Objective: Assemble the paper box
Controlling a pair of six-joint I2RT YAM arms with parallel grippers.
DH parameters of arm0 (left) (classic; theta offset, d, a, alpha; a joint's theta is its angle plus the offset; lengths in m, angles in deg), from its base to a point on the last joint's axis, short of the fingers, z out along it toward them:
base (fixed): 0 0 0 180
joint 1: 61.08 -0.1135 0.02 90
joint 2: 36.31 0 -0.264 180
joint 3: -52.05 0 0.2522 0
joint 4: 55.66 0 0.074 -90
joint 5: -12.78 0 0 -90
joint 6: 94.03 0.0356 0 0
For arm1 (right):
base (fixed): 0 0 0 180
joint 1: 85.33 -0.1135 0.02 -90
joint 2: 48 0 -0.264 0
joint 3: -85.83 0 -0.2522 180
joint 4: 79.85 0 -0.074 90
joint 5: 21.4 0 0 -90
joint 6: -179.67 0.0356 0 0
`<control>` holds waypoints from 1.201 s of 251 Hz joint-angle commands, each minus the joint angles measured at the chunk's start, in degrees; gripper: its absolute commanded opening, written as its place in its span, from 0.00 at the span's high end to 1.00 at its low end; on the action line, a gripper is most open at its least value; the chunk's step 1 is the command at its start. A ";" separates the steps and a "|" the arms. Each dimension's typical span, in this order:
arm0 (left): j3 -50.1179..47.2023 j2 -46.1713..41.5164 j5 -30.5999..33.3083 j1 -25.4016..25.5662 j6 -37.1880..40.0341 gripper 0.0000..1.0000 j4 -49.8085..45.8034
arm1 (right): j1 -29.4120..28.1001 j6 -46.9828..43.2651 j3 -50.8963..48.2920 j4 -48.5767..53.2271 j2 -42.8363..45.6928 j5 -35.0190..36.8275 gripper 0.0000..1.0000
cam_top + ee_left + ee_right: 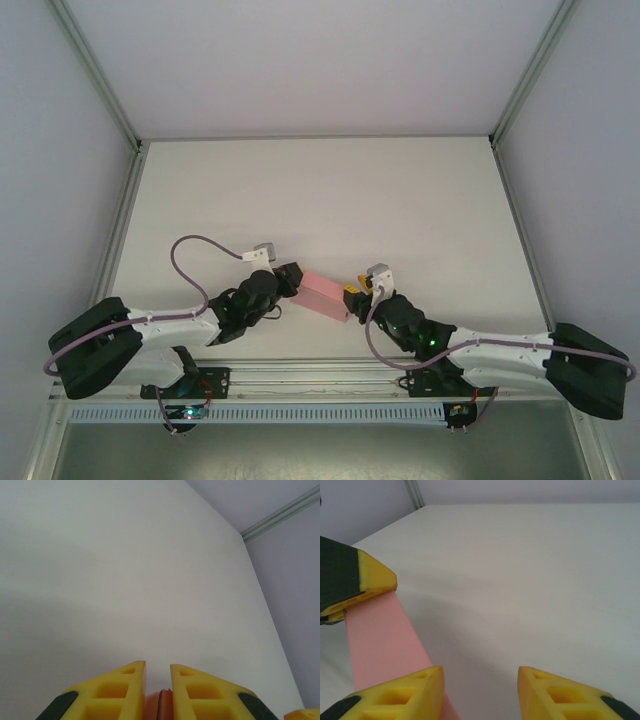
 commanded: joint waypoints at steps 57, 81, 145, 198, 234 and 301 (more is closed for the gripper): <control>-3.72 11.17 0.40 2.83 8.01 1.00 -8.78 | -4.51 -2.74 -2.52 5.84 -14.92 4.04 0.80; -3.94 12.89 0.59 2.85 7.80 1.00 -6.83 | -4.43 -3.00 -2.29 5.50 -16.12 3.41 0.85; -5.51 10.61 0.93 2.90 8.40 1.00 -7.92 | -3.38 -3.49 -2.44 2.10 -20.04 1.32 1.00; -3.93 9.72 -0.48 2.85 8.80 1.00 -8.97 | -3.29 -4.94 -0.44 -0.59 -26.45 1.59 1.00; -3.37 9.35 -0.75 2.91 8.50 0.93 -9.76 | -1.11 -5.09 -0.72 -0.77 -22.98 -0.08 1.00; -0.43 6.87 -0.43 2.90 10.13 0.81 -13.56 | 2.60 -4.67 2.25 11.31 -9.64 -4.75 0.82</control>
